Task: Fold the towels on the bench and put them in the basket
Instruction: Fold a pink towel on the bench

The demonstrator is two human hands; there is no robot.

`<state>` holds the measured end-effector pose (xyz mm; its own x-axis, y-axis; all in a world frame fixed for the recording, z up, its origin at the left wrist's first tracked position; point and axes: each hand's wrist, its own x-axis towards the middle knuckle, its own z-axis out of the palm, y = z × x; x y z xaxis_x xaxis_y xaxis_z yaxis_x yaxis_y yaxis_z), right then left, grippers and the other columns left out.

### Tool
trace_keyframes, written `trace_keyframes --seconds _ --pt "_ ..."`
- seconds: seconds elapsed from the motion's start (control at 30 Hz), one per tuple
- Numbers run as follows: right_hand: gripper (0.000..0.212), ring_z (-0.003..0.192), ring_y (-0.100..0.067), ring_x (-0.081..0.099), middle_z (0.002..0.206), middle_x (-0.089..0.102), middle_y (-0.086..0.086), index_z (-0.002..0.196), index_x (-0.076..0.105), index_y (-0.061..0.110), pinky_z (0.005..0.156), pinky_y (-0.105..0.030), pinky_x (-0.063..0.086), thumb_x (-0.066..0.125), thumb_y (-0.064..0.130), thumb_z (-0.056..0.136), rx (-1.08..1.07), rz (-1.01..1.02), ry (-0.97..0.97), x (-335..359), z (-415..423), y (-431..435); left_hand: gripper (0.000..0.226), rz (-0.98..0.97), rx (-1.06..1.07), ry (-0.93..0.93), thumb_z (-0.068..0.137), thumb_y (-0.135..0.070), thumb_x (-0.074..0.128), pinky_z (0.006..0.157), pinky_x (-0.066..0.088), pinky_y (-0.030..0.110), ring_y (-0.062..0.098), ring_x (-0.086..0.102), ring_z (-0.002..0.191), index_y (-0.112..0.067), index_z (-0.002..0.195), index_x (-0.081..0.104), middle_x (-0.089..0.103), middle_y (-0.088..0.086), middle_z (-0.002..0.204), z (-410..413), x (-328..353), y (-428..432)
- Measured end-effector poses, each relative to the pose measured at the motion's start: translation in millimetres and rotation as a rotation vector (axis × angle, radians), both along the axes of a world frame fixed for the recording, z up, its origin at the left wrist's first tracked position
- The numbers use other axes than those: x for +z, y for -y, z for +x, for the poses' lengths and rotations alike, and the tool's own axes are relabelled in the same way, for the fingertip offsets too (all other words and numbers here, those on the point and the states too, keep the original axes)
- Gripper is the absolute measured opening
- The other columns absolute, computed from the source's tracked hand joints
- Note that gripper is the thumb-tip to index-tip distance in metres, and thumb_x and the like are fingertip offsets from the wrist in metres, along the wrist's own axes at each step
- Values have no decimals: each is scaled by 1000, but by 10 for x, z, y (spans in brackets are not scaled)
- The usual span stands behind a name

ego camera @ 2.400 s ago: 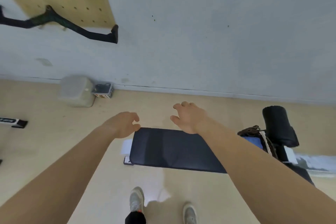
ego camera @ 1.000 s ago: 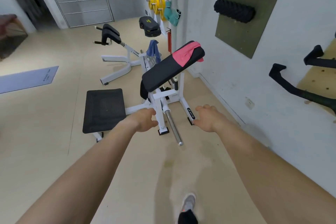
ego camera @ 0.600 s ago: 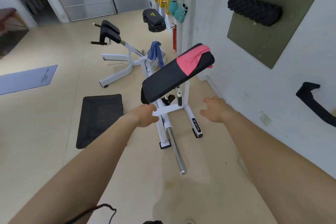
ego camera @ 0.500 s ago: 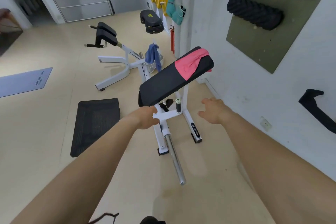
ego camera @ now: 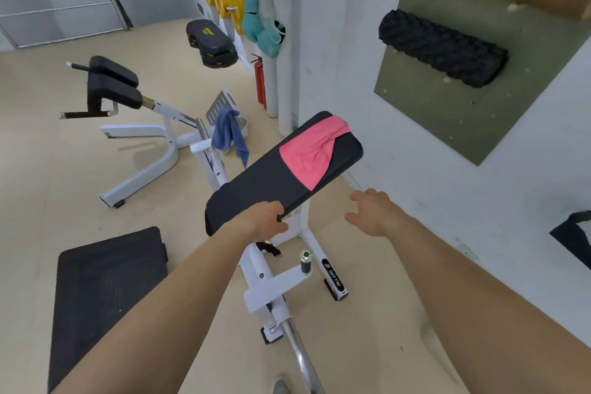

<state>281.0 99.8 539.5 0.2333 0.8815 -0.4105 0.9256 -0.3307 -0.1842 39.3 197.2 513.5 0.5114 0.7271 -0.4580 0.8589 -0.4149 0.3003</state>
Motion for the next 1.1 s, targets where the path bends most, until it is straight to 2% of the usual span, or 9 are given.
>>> trace_keyframes --seconds 0.27,0.37,0.57,0.7,0.83,0.93,1.03,1.1 --pt "59 136 -30 34 149 36 -11 151 33 17 104 -45 42 50 40 99 -7 -48 -4 -342 346 -1256 50 -102 -4 60 101 -35 51 103 43 35 26 50 127 -14 146 43 50 7 143 459 -327 -1347" --pt "58 134 -30 35 146 39 -11 149 35 16 101 -45 43 50 39 98 6 -64 -3 -575 597 -1781 51 -121 5 48 101 -36 51 101 45 36 26 51 125 -15 146 41 50 7 142 682 -533 -1848" --pt "55 132 -35 35 145 36 -12 144 39 15 100 -49 44 52 38 97 30 -60 -10 -1057 1241 -3071 46 -41 40 -40 98 -33 52 91 50 41 25 55 108 -16 140 43 51 6 130 1200 -1020 -2865" --pt "49 127 -36 38 140 40 -12 138 44 15 96 -48 44 50 34 94 121 -24 90 -1420 1628 -3936 43 29 79 -59 95 -30 52 92 48 44 29 54 113 -15 135 45 53 7 129 1670 -1465 -3569" --pt "42 124 -35 41 139 41 -11 131 48 12 97 -48 44 49 26 91 209 14 163 -1831 1841 -4638 44 30 200 9 92 -26 54 93 47 45 34 54 115 -13 133 44 52 10 130 2176 -1924 -4196" --pt "48 140 -37 28 156 29 -13 139 47 11 112 -50 31 49 23 92 242 110 204 -2081 1975 -5030 51 94 301 89 93 -21 54 97 45 46 33 46 125 -11 141 40 46 12 139 2482 -2239 -4534" --pt "58 151 -32 9 165 12 -11 152 31 13 120 -49 16 41 17 95 257 137 240 -2277 2140 -5270 55 127 344 156 96 -15 47 94 45 45 32 47 127 -13 149 31 41 10 146 2691 -2487 -4762" --pt "63 150 -31 14 164 16 -10 155 24 14 118 -48 20 41 12 95 266 118 240 -2363 2228 -5340 52 107 337 139 96 -14 44 86 46 44 33 54 118 -16 147 33 45 11 140 2770 -2634 -4814"
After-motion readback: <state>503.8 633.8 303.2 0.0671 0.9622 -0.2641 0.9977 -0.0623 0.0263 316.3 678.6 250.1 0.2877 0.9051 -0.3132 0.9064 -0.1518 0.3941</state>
